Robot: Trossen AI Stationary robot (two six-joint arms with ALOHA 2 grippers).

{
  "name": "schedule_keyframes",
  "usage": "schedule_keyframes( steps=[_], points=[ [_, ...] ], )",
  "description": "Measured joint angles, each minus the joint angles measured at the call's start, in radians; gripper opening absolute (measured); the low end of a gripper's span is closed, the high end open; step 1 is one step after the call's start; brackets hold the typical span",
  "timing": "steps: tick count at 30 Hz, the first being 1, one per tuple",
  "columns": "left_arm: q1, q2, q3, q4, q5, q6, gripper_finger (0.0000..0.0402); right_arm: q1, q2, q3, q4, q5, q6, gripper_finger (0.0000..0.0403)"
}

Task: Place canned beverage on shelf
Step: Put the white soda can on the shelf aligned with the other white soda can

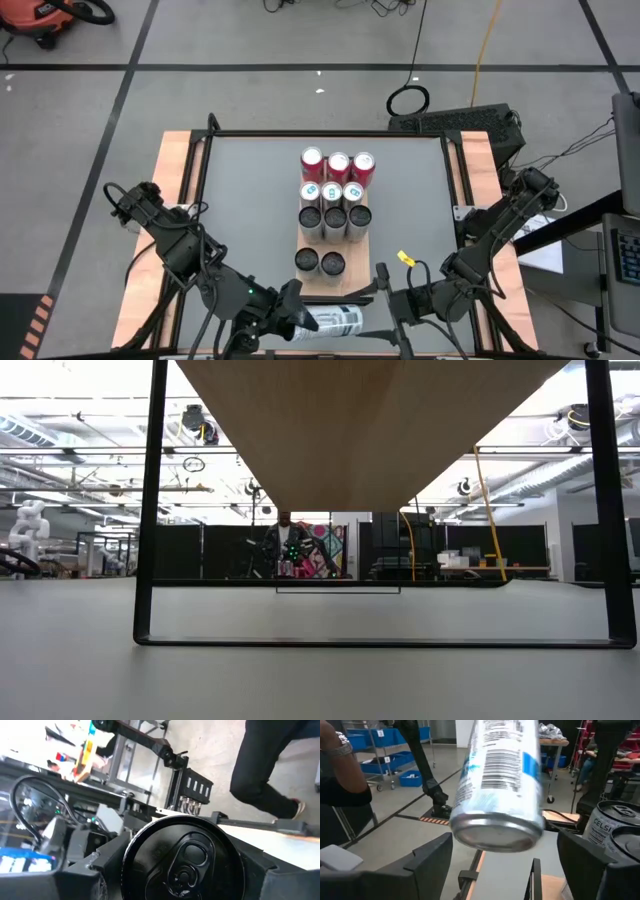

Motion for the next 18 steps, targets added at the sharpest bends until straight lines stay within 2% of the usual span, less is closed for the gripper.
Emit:
schedule_keyframes(
  steps=[12, 18],
  points=[
    [0.038, 0.021, 0.001, 0.047, 0.017, 0.168, 0.0253, -0.006, 0.000, 0.000, 0.136, -0.054, -0.097, 0.0295],
    [0.050, 0.036, 0.001, 0.057, 0.024, 0.250, 0.0253, -0.023, 0.000, 0.000, 0.136, -0.088, -0.098, 0.0287]
  ],
)
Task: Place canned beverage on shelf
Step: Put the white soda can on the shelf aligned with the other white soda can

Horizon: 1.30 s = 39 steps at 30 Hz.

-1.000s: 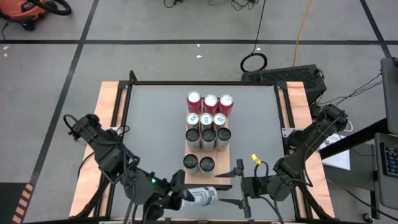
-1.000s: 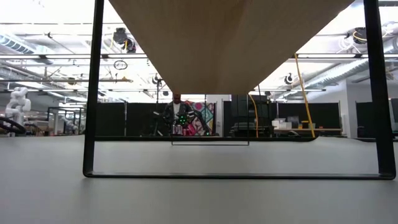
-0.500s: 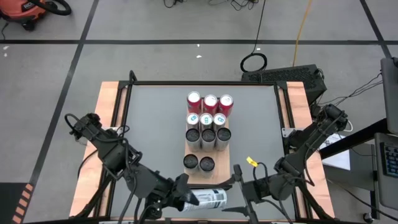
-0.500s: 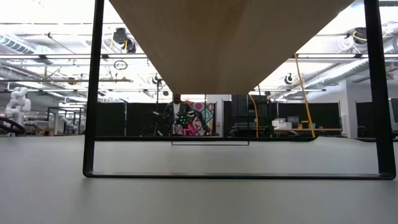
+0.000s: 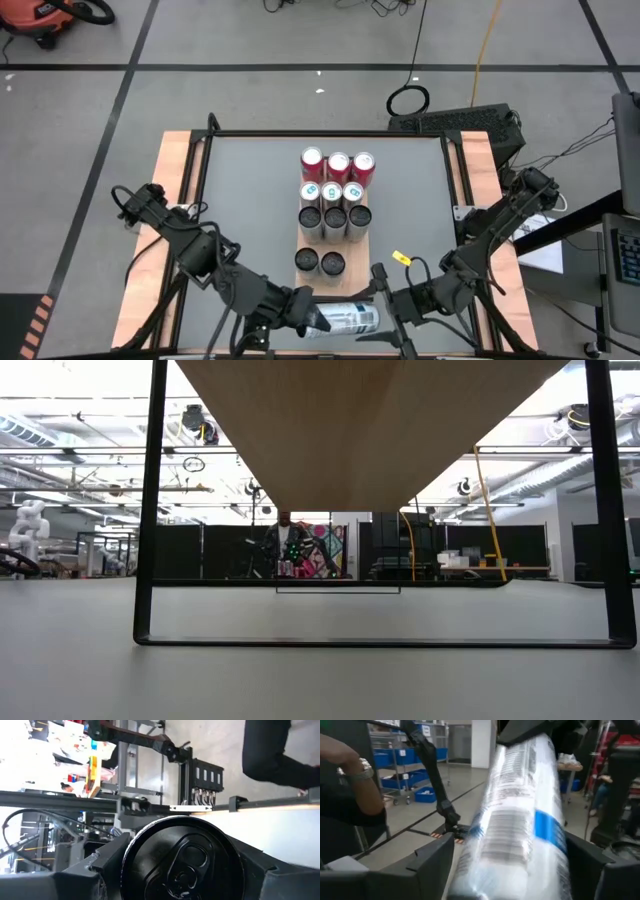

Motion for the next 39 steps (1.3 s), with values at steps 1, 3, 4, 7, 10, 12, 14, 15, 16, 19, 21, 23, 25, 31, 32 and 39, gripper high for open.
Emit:
schedule_keyframes(
  steps=[1, 3, 4, 7, 10, 12, 14, 15, 16, 19, 21, 23, 25, 31, 32, 39],
  points=[
    [0.001, 0.002, 0.000, -0.001, 0.001, 0.011, 0.0253, -0.004, 0.000, 0.000, -0.001, -0.019, 0.002, 0.0283],
    [0.001, 0.004, 0.000, -0.005, 0.005, 0.026, 0.0253, -0.011, 0.000, 0.000, -0.002, -0.052, 0.003, 0.0271],
    [0.003, 0.007, 0.000, -0.001, 0.005, 0.026, 0.0253, -0.012, 0.000, 0.000, 0.004, -0.062, 0.002, 0.0263],
    [0.005, 0.012, 0.000, 0.010, 0.004, 0.028, 0.0254, -0.011, -0.001, 0.000, -0.001, -0.057, 0.003, 0.0235],
    [0.004, 0.013, 0.000, 0.006, 0.000, 0.022, 0.0254, -0.011, -0.001, 0.000, -0.003, -0.056, 0.000, 0.0207],
    [0.004, 0.013, 0.000, 0.008, -0.008, 0.021, 0.0254, -0.011, -0.001, 0.000, -0.005, -0.056, 0.001, 0.0197],
    [0.004, 0.013, 0.000, 0.017, -0.018, 0.007, 0.0255, -0.011, -0.001, 0.000, -0.004, -0.056, 0.003, 0.0195],
    [0.004, 0.013, 0.000, 0.032, -0.019, -0.017, 0.0257, -0.011, -0.001, 0.000, 0.000, -0.059, 0.007, 0.0195],
    [0.004, 0.013, 0.000, 0.052, -0.020, -0.044, 0.0261, -0.011, -0.001, 0.000, 0.006, -0.063, 0.011, 0.0198],
    [0.004, 0.013, 0.000, 0.091, -0.049, -0.102, 0.0283, -0.011, -0.003, 0.000, 0.008, -0.044, -0.014, 0.0207],
    [0.004, 0.012, 0.000, 0.105, -0.071, -0.112, 0.0304, -0.011, -0.003, 0.000, 0.005, -0.036, -0.029, 0.0207],
    [0.004, 0.012, 0.000, 0.108, -0.094, -0.112, 0.0327, -0.012, -0.003, -0.001, 0.001, -0.037, -0.033, 0.0203],
    [0.004, 0.012, 0.000, 0.121, -0.111, -0.113, 0.0349, -0.012, -0.004, -0.001, 0.002, -0.035, -0.040, 0.0196],
    [0.003, 0.013, 0.000, 0.138, -0.180, -0.203, 0.0395, -0.011, -0.006, -0.001, 0.006, -0.031, -0.064, 0.0191],
    [0.003, 0.013, 0.000, 0.140, -0.193, -0.228, 0.0397, -0.011, -0.009, -0.001, 0.008, -0.021, -0.075, 0.0192],
    [-0.002, 0.012, 0.000, 0.189, -0.260, -0.444, 0.0399, 0.002, -0.046, -0.001, -0.001, -0.013, -0.119, 0.0191]
  ],
)
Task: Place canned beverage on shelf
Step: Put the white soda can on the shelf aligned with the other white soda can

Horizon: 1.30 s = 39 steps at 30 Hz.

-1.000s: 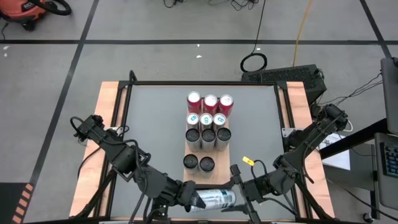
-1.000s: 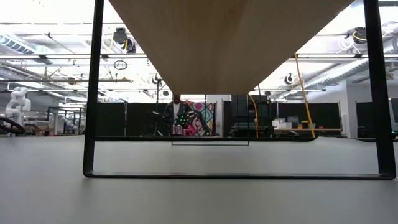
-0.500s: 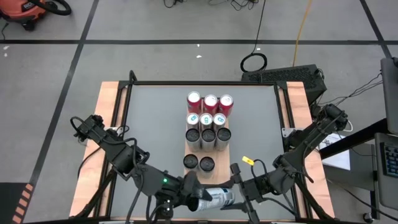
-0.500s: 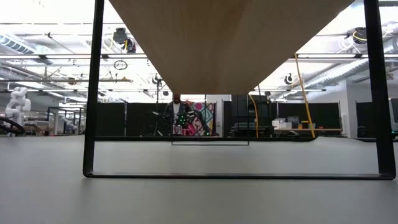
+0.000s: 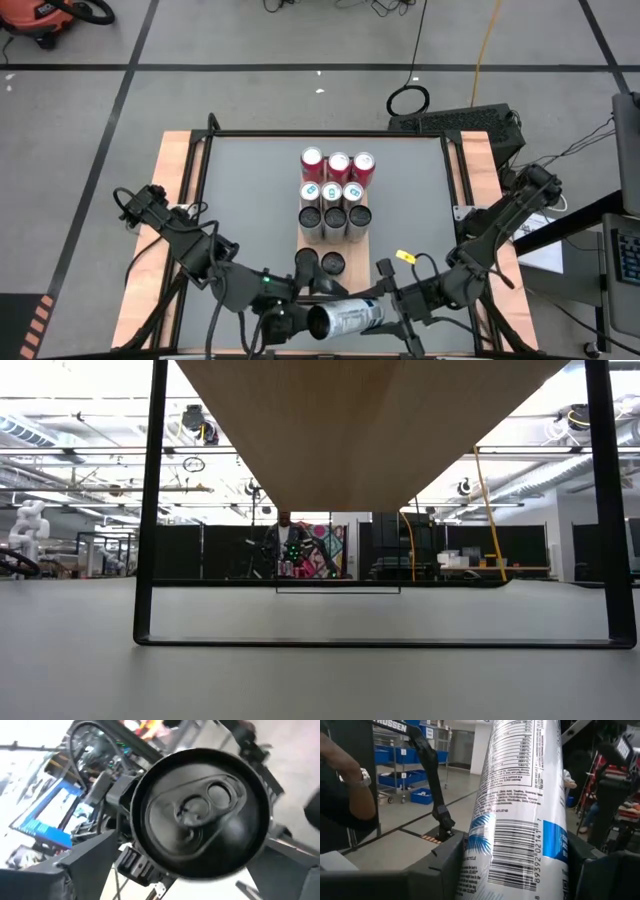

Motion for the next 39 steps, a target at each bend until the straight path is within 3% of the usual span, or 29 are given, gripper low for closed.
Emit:
schedule_keyframes(
  steps=[6, 10, 19, 24, 31, 39],
  points=[
    [-0.029, 0.000, 0.000, 0.076, -0.038, -0.084, 0.0400, 0.020, -0.023, 0.000, -0.022, 0.001, -0.073, 0.0193],
    [-0.048, 0.003, -0.002, 0.137, -0.140, -0.176, 0.0400, 0.024, -0.025, -0.001, -0.010, 0.006, -0.113, 0.0191],
    [-0.088, 0.003, -0.002, 0.152, -0.281, -0.368, 0.0400, 0.023, -0.024, -0.105, 0.194, 0.005, -0.222, 0.0191],
    [-0.122, 0.001, -0.002, 0.164, -0.357, -0.387, 0.0400, 0.024, -0.021, -0.181, 0.350, -0.002, -0.309, 0.0192],
    [-0.135, -0.003, 0.000, 0.145, -0.385, -0.595, 0.0400, 0.023, -0.016, -0.227, 0.515, -0.035, -0.450, 0.0193],
    [-0.112, 0.020, 0.000, 0.148, -0.372, -0.660, 0.0400, 0.012, 0.002, -0.228, 0.628, -0.025, -0.559, 0.0193]
  ],
)
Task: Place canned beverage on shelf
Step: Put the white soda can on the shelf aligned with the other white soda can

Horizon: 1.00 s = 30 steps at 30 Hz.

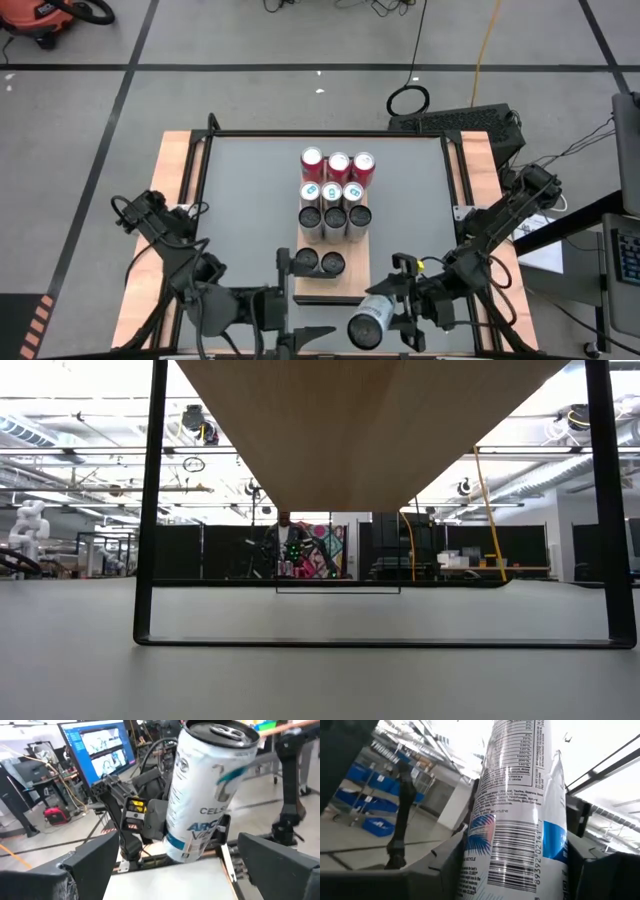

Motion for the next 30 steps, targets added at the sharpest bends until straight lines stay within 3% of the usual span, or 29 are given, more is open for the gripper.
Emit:
schedule_keyframes(
  steps=[15, 24, 30],
  points=[
    [0.075, 0.090, -0.001, 0.306, 0.026, 0.105, 0.0400, -0.058, 0.000, 0.000, 0.069, 0.001, -0.029, 0.0193],
    [0.101, 0.091, -0.001, 0.355, 0.050, 0.158, 0.0399, -0.083, 0.000, 0.000, 0.068, 0.002, -0.025, 0.0194],
    [0.109, 0.091, -0.001, 0.350, 0.052, 0.171, 0.0345, -0.097, 0.000, 0.000, 0.068, 0.005, -0.024, 0.0195]
  ],
)
